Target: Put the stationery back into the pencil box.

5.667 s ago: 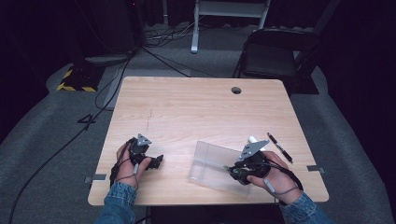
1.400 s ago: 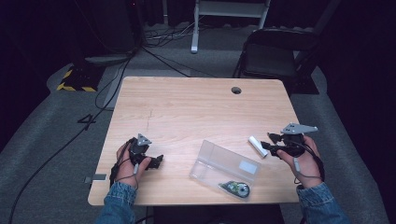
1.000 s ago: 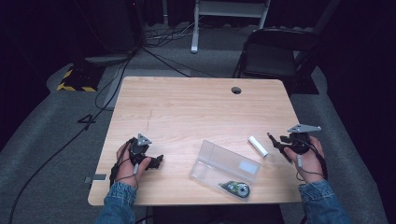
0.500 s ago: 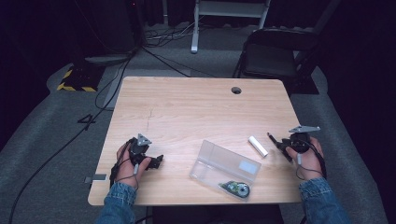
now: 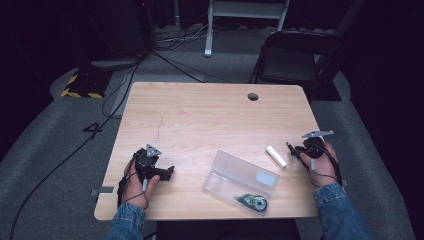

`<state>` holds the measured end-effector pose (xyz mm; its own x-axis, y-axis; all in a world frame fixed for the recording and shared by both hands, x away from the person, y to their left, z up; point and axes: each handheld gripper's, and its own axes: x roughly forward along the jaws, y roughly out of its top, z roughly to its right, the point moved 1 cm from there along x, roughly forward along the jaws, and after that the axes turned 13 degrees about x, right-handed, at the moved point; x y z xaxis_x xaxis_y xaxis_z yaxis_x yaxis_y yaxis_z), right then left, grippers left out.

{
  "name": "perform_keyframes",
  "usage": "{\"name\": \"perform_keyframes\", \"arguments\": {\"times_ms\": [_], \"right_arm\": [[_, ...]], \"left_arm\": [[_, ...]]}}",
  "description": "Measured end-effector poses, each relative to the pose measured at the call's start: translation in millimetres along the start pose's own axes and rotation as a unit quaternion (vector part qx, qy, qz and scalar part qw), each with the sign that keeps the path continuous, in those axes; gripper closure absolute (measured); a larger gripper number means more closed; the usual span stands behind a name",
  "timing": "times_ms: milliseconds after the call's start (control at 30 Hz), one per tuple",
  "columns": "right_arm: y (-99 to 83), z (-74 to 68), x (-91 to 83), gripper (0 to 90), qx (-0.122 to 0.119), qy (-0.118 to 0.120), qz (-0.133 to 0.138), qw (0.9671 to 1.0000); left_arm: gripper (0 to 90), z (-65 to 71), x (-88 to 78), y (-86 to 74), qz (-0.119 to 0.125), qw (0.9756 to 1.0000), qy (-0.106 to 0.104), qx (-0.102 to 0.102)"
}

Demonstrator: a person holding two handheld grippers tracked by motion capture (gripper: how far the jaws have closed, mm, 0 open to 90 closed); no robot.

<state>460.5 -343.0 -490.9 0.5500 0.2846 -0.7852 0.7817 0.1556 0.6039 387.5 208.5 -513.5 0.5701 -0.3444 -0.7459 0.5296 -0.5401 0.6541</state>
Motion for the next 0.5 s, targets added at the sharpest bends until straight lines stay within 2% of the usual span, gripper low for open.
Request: {"name": "perform_keyframes", "arguments": {"times_ms": [67, 133, 500], "right_arm": [[1.8, -0.9, 0.8, 78.4, -0.005, 0.001, -0.003, 1.0], [2.4, -1.4, 1.3, 80.5, -0.007, -0.002, -0.003, 1.0], [2.8, -0.4, -1.7, 81.2, 0.001, 0.005, -0.011, 0.9999]], "left_arm": [[0.2, 0.3, -0.5, -0.7, 0.0, 1.0, 0.002, -0.001], [0.2, 0.4, -0.8, -0.9, 0.0, 1.0, 0.002, -0.002], [0.1, 0.6, -1.1, -1.2, -0.001, 1.0, 0.003, -0.003]]}}
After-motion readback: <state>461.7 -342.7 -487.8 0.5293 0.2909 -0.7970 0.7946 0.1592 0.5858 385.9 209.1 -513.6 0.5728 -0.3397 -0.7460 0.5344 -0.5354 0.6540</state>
